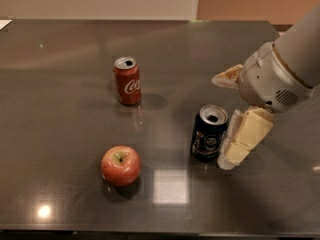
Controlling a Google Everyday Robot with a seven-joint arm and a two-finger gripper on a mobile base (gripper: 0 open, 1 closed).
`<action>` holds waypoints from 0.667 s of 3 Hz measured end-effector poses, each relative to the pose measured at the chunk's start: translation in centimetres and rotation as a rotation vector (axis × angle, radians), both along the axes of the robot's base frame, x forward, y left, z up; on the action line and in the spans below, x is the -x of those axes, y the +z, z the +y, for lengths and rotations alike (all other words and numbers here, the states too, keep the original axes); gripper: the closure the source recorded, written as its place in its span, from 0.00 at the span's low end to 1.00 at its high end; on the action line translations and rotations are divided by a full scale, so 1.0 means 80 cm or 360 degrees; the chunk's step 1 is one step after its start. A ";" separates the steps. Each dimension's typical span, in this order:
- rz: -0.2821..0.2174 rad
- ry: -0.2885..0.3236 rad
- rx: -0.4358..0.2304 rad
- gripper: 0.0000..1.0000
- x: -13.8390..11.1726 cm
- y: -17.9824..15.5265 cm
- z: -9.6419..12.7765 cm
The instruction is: Move pepsi can near apple
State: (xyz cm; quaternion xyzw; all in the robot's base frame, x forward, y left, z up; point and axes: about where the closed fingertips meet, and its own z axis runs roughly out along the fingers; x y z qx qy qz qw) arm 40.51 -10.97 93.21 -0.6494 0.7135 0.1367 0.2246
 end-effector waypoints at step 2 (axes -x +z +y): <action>-0.0045 0.0044 -0.0016 0.00 0.000 -0.023 0.016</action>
Offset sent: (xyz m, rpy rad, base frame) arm 0.0066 0.0128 -0.0295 0.0120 -0.0427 0.0301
